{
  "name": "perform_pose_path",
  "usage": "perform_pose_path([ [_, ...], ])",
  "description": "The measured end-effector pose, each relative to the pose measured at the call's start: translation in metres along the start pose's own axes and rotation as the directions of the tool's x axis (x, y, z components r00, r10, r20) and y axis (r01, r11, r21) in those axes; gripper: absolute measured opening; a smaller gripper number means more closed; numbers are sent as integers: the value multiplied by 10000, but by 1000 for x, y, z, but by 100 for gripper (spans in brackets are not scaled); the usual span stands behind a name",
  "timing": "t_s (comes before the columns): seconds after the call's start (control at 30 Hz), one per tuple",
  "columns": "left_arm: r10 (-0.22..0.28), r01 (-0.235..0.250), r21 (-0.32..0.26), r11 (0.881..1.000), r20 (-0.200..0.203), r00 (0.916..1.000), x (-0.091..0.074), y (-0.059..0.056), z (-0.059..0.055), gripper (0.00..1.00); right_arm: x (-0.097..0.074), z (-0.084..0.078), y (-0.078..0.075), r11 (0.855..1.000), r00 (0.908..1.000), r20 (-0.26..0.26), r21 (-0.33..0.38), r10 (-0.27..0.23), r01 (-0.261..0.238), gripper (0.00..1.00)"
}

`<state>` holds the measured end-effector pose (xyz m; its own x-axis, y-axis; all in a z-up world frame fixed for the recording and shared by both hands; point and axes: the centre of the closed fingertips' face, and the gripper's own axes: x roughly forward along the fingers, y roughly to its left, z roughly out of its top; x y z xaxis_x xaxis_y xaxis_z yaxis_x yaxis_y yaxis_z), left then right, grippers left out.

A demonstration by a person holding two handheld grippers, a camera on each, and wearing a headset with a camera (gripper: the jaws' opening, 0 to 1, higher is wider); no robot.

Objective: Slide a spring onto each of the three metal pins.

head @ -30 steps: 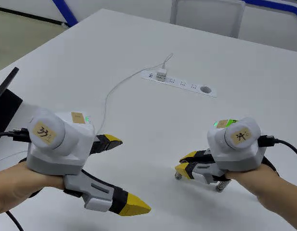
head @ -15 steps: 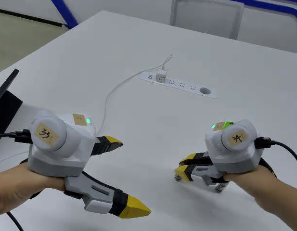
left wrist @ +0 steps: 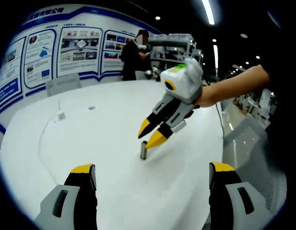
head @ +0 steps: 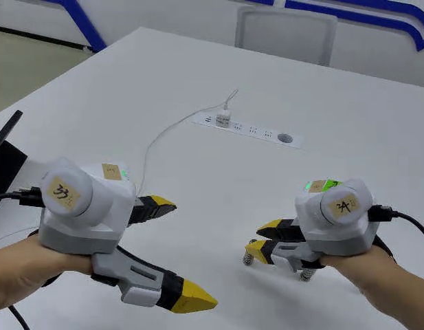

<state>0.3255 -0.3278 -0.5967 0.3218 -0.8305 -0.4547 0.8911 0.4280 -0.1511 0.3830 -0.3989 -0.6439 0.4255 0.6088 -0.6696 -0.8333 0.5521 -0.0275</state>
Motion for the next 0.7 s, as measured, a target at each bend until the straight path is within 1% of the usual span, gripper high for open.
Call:
perform_pose_path([
  [0.07,6,-6,46,10000,1,10000,0,-1,1,100,-5,4,0,10000,9998,180,2,-67,67,21],
  [0.17,39,-39,134,9999,-33,10000,0,-1,2,100,-16,12,-1,9997,9986,478,42,-232,230,22],
  [0.33,116,-117,228,9997,24,9999,-1,-2,5,100,-35,18,1,9992,9954,882,150,-382,370,26],
  [0.4,184,-184,228,9996,18,9998,-1,-2,6,100,-42,20,1,9985,9931,1041,94,-547,541,27],
  [0.5,316,-319,319,9990,83,9995,-2,0,9,100,-58,23,-1,9953,9854,1405,123,-964,956,29],
  [0.57,362,-367,334,9988,149,9992,-2,0,12,100,-68,24,-2,9930,9798,1619,320,-1175,1138,30],
  [0.6,407,-413,351,9985,166,9990,-2,0,13,100,-76,23,-4,9908,9747,1787,444,-1340,1280,30],
  [0.63,433,-440,374,9983,172,9989,-2,0,14,100,-81,22,-4,9892,9717,1862,452,-1452,1392,30],
  [0.67,463,-470,416,9980,164,9988,-2,0,15,100,-89,19,-4,9861,9660,1987,490,-1652,1586,30],
  [0.7,488,-494,443,9978,163,9987,-2,-2,15,100,-94,17,-3,9846,9622,2099,596,-1734,1644,30],
])
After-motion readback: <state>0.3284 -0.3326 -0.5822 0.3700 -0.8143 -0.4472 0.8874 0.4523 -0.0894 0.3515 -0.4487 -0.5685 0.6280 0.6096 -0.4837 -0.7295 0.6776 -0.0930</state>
